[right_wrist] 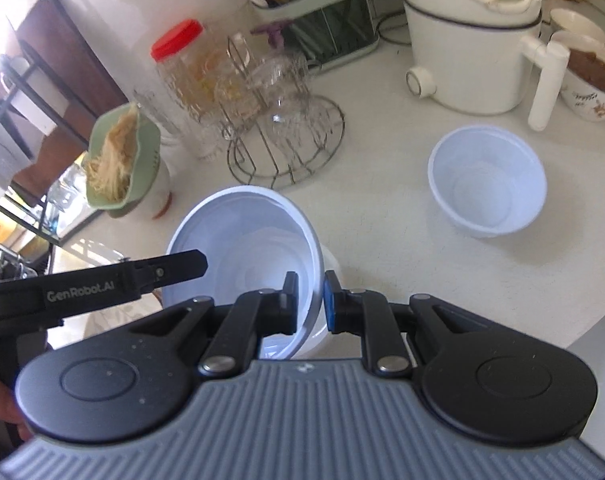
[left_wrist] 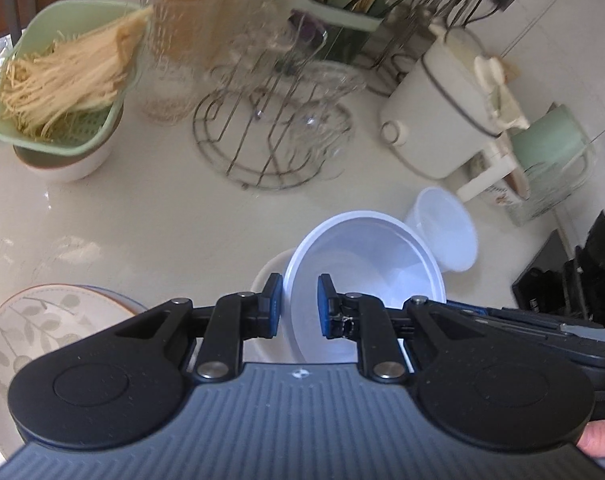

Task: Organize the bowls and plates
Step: 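Carry the plastic bowl over and lower it into the white ceramic bowl, then open both grippers and raise them away from the nested bowls, then move both grippers to the remaining translucent plastic bowl, then close both grippers on the rim of the remaining plastic bowl, then lift the plastic bowl and carry it toward the nested bowls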

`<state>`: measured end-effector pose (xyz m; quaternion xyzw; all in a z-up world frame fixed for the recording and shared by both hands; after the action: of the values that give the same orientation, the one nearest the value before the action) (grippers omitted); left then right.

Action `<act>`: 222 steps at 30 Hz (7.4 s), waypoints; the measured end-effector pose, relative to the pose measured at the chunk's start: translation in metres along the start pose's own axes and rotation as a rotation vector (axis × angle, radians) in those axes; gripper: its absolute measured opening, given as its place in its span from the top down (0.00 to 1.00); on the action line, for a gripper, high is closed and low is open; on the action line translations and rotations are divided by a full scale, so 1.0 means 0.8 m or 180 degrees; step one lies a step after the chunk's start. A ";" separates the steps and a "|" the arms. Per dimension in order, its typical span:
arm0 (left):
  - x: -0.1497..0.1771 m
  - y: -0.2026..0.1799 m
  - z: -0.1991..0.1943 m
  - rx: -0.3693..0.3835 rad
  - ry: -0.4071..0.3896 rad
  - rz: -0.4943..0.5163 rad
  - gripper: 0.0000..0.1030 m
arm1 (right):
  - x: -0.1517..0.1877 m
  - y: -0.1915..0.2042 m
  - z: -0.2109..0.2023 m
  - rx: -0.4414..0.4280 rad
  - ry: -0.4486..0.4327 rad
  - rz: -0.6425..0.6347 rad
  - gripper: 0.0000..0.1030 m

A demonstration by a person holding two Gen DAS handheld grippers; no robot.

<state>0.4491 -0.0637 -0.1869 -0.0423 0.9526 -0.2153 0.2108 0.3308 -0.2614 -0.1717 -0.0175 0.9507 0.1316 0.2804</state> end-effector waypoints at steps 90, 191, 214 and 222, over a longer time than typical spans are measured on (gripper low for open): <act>-0.001 -0.138 0.028 0.0281 -0.0113 0.0608 0.43 | 0.027 -0.109 -0.076 0.0730 -0.1021 0.0298 0.58; -0.007 -0.121 0.028 0.0645 0.0363 -0.0111 0.92 | 0.035 -0.141 -0.069 0.0209 -0.0620 0.1163 0.86; -0.004 -0.024 -0.044 0.0236 -0.0115 -0.0525 0.92 | -0.002 -0.045 -0.052 -0.0241 -0.0503 0.0481 0.86; 0.008 0.013 -0.037 0.0051 -0.0129 -0.0649 0.92 | -0.004 -0.018 -0.019 -0.0257 -0.0278 0.0207 0.86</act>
<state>0.4307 -0.0435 -0.1695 -0.1416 0.9371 -0.2423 0.2074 0.3272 -0.2795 -0.1612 0.0078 0.9315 0.1795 0.3163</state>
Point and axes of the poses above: each gripper's, at about its wrist camera, not at the fingertips, and z roughly the way its jaws point, y to its left, x to its underside, the point moved 3 cm from there along z, roughly the way its jaws point, and after that the axes turned 10 degrees about -z, right-handed, at the moved point
